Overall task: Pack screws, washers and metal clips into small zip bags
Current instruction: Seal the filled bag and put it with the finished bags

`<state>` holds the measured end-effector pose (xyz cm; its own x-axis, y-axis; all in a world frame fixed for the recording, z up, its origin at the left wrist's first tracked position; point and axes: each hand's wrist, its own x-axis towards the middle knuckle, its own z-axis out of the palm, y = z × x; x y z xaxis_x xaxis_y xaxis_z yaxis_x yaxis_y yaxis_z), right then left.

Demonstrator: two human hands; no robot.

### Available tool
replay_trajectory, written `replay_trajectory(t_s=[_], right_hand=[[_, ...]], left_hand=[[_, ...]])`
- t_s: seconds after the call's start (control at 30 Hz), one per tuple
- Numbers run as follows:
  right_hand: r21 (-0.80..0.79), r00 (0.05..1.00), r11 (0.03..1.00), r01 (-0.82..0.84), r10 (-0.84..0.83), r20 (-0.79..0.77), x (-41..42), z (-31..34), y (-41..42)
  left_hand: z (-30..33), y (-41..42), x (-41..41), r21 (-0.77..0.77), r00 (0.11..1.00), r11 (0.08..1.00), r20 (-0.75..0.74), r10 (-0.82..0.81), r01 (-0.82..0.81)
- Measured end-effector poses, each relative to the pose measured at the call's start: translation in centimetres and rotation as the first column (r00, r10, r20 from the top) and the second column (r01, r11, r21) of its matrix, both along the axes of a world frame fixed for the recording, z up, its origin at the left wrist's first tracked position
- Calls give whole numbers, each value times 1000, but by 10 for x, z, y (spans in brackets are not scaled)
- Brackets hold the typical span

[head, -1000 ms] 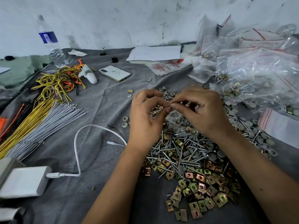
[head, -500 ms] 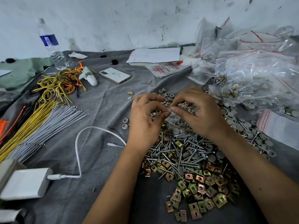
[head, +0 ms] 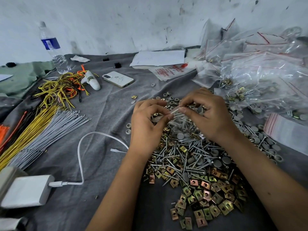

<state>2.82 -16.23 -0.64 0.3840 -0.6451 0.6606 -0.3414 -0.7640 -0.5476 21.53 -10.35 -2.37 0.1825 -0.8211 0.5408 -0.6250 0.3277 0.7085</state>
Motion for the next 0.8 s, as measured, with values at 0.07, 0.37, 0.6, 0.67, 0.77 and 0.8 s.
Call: replay_trajectory(t_s=[0.07, 0.37, 0.6, 0.67, 0.77, 0.8], right_hand=[[23, 1000, 1000, 5, -6, 23, -1, -1, -2], [62, 998, 998, 3, -7, 64, -3, -4, -5], [70, 993, 997, 11, -19, 115, -8, -5, -9], [71, 993, 997, 10, -18, 113, -8, -4, -9], [81, 994, 997, 15, -24, 110, -8, -5, -9], [89, 993, 996, 16, -26, 115, -8, -5, -9]], left_hand=[[0, -1, 2, 26, 999, 1000, -34, 14, -13], [-1, -2, 4, 30, 998, 999, -56, 17, -16], [-1, -2, 9, 35, 988, 999, -153, 21, -16], [0, -2, 9, 27, 990, 1000, -137, 15, -12], [-2, -3, 9, 41, 985, 999, -174, 9, -2], [-2, -4, 9, 58, 976, 998, -219, 10, 3]])
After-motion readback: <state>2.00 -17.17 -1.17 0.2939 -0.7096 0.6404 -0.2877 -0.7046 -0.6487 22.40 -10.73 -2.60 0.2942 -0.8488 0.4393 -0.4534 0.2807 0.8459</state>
